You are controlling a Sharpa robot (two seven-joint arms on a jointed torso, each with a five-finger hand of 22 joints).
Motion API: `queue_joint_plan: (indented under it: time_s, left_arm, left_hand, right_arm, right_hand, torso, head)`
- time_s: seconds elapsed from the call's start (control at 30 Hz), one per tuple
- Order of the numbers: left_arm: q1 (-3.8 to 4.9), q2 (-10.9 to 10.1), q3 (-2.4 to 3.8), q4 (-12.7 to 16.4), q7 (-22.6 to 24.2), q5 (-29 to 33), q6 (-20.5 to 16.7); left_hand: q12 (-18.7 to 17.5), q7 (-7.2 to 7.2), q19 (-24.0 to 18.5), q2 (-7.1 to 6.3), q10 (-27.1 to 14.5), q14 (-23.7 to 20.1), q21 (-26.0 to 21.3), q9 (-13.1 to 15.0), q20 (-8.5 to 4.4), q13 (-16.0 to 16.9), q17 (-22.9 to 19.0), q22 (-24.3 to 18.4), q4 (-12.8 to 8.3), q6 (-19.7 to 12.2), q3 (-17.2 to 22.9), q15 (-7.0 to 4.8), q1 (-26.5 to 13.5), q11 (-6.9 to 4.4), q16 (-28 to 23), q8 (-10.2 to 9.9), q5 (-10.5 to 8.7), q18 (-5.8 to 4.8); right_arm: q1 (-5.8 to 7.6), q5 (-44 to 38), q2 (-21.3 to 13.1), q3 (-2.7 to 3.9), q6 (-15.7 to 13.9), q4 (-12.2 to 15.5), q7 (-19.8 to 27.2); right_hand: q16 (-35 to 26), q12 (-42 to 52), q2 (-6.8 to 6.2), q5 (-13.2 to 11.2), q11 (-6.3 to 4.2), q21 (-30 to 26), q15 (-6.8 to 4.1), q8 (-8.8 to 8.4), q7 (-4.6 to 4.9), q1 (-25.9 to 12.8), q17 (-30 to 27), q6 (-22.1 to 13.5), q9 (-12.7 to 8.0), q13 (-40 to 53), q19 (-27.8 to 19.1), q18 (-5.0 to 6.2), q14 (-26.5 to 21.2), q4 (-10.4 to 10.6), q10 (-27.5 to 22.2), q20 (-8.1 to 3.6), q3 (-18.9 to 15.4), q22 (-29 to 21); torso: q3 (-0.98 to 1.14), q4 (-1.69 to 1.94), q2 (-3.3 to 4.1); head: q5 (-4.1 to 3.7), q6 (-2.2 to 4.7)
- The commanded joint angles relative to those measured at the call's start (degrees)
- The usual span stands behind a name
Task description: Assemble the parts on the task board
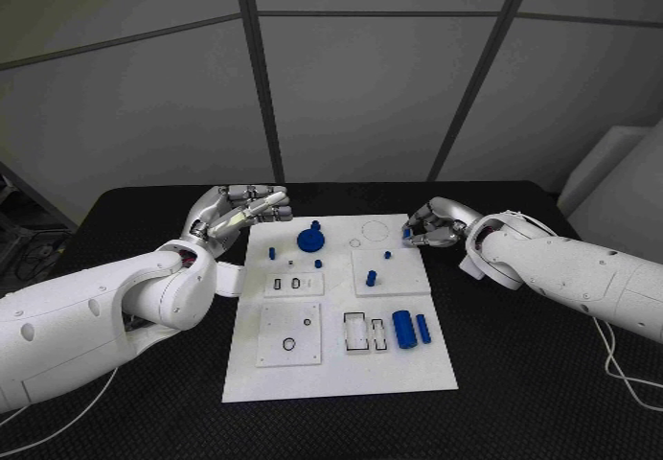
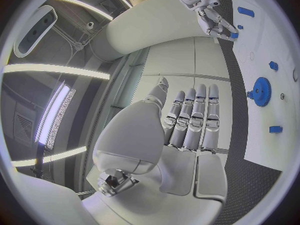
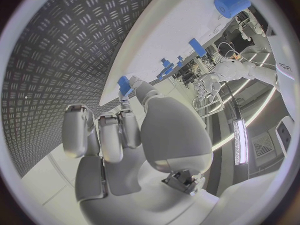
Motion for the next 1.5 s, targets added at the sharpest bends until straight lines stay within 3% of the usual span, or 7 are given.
queue_joint_plan:
  time_s: [0.03,0.4,0.8,0.93,1.17,1.3,1.5]
  left_arm:
    - [0.06,0.1,0.05,0.1,0.0,-0.1,0.7]
    - [0.06,-0.1,0.05,0.1,0.0,-0.1,0.7]
    - [0.07,-0.7,0.06,0.5,-0.1,-0.1,0.5]
    - [0.07,-0.6,0.06,0.5,-0.1,-0.1,0.5]
    - [0.08,-0.4,0.06,0.5,-0.1,-0.1,0.5]
    - [0.09,-0.3,0.06,0.4,-0.1,-0.1,0.5]
    - [0.09,-0.2,0.06,0.2,-0.1,-0.1,0.6]
  left_hand:
    - [-0.1,0.20,0.4,0.48,-0.2,0.2,-0.2,-0.1,0.03,-0.1,-0.1,-0.1,-0.3,0.0,-0.1,-0.04,0.0,0.14,0.2,-0.2,0.35,-0.83]
    - [-0.1,0.19,0.4,0.53,-0.2,0.2,-0.2,-0.1,0.02,-0.1,-0.1,-0.1,-0.4,0.0,-0.1,-0.05,0.0,0.14,0.2,-0.2,0.36,-0.83]
    - [-0.1,0.19,0.4,0.53,-0.2,0.2,-0.2,-0.1,0.02,-0.1,-0.1,-0.1,-0.4,0.0,-0.1,-0.05,0.0,0.14,0.2,-0.2,0.36,-0.83]
    - [-0.1,0.19,0.4,0.53,-0.2,0.2,-0.2,-0.1,0.02,-0.1,-0.1,-0.1,-0.4,0.0,-0.1,-0.05,0.0,0.14,0.2,-0.2,0.36,-0.83]
    - [-0.1,0.19,0.4,0.53,-0.2,0.2,-0.2,-0.1,0.02,-0.1,-0.1,-0.1,-0.4,0.0,-0.1,-0.05,0.0,0.14,0.2,-0.2,0.36,-0.83]
    - [-0.1,0.19,0.4,0.53,-0.2,0.2,-0.2,-0.1,0.02,-0.1,-0.1,-0.1,-0.4,0.0,-0.1,-0.05,0.0,0.14,0.2,-0.2,0.36,-0.83]
    - [-0.1,0.19,0.4,0.53,-0.2,0.2,-0.2,-0.1,0.02,-0.1,-0.1,-0.1,-0.4,0.0,-0.1,-0.05,0.0,0.14,0.2,-0.2,0.36,-0.83]
  right_arm:
    - [0.08,0.1,0.1,0.01,-1.5,0.1,-0.3]
    - [0.09,-0.4,-0.8,0.03,-4.9,2.9,-0.3]
    - [0.61,-5.3,-2.9,0.19,-7.8,14.9,-6.2]
    - [0.74,-7.2,-1.2,0.22,-7.5,18.5,-8.8]
    - [0.78,-10.6,2.6,0.22,-6.9,21.4,-11.7]
    - [0.79,-12.0,4.5,0.20,-6.2,21.9,-12.9]
    - [0.79,-13.1,7.2,0.17,-4.9,21.5,-14.3]
  right_hand:
    - [0.2,0.3,0.88,-0.4,-0.39,0.2,-0.43,0.52,-0.21,0.1,12.1,0.8,0.1,6.0,0.4,-0.38,5.3,-0.1,0.4,-0.24,0.7,0.2]
    - [0.3,0.4,1.75,0.2,-0.77,0.5,-0.79,1.01,-0.59,0.3,12.4,1.6,0.2,6.2,0.9,-0.53,5.3,-0.5,0.6,-0.62,2.2,1.0]
    - [0.5,0.4,1.38,0.2,-0.75,0.8,-0.82,1.00,-0.56,-0.3,12.8,1.6,0.1,6.2,1.3,-0.67,5.4,-0.4,0.6,-0.70,2.2,1.6]
    - [0.5,0.4,1.42,0.2,-0.78,0.9,-0.83,1.03,-0.60,-0.3,12.8,1.6,0.1,6.2,1.4,-0.70,5.4,-0.4,0.6,-0.71,2.3,1.8]
    - [0.4,0.4,1.51,0.3,-0.83,0.9,-0.87,1.09,-0.66,-0.2,12.6,1.7,0.1,6.2,1.5,-0.72,5.4,-0.5,0.7,-0.73,2.5,1.8]
    - [0.4,0.4,1.49,0.3,-0.84,0.9,-0.88,1.12,-0.67,-0.3,12.7,1.8,0.1,6.3,1.5,-0.73,5.4,-0.5,0.7,-0.74,2.5,1.9]
    - [0.4,0.4,1.49,0.3,-0.85,0.9,-0.88,1.14,-0.68,-0.3,12.6,1.8,0.1,6.3,1.5,-0.73,5.4,-0.5,0.7,-0.75,2.6,1.9]
  torso:
    - [0.00,-0.04,0.01]
    - [-0.01,-0.09,-0.07]
    - [-0.25,-0.13,-0.37]
    - [-0.25,-0.09,-0.35]
    - [-0.18,0.11,-0.24]
    - [-0.21,-0.01,-0.25]
    - [-0.14,-0.24,-0.22]
  head:
    - [0.04,-0.10]
    - [0.31,-0.15]
    - [1.01,-0.35]
    - [1.83,-0.64]
    - [3.45,-1.23]
    - [4.32,-1.52]
    - [4.74,-1.78]
